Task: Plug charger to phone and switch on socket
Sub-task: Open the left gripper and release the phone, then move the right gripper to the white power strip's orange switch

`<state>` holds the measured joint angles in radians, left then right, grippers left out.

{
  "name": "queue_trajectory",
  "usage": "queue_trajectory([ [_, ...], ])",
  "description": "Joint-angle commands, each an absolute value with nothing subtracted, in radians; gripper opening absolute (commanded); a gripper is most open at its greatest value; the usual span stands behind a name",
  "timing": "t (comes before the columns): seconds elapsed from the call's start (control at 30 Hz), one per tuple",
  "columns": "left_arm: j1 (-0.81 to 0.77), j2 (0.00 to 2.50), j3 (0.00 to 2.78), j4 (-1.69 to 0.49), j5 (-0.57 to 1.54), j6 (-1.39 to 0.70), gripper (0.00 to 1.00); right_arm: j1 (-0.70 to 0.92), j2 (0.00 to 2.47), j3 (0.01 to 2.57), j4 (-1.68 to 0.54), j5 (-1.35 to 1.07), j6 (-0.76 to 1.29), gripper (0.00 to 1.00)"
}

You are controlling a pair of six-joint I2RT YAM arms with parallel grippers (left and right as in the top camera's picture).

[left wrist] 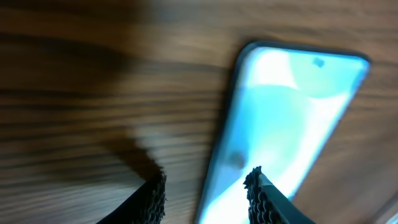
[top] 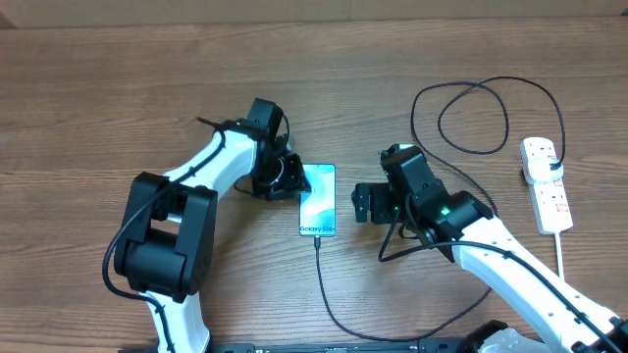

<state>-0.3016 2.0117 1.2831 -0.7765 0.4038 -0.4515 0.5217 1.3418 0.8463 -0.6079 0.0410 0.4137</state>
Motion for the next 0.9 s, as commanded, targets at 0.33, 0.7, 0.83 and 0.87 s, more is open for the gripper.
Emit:
queue_trajectory([
  [0.33, -0.282, 1.995, 1.542, -1.138, 0.014, -0.441, 0.41, 0.296, 1.341, 0.869, -0.691, 0.134, 0.628, 1.00],
  [0.7, -0.393, 1.396, 1.595, -1.238, -0.204, -0.453, 0.49, 0.258, 1.341, 0.869, -0.722, 0.134, 0.621, 1.00],
  [0.83, -0.493, 1.231, 1.592, -1.305, -0.342, -0.484, 1.00, 0.257, 1.341, 0.869, -0.728, 0.147, 0.621, 0.72],
  [0.87, -0.508, 1.200, 1.592, -1.322, -0.354, -0.482, 1.00, 0.254, 1.341, 0.869, -0.738, 0.150, 0.621, 0.55],
])
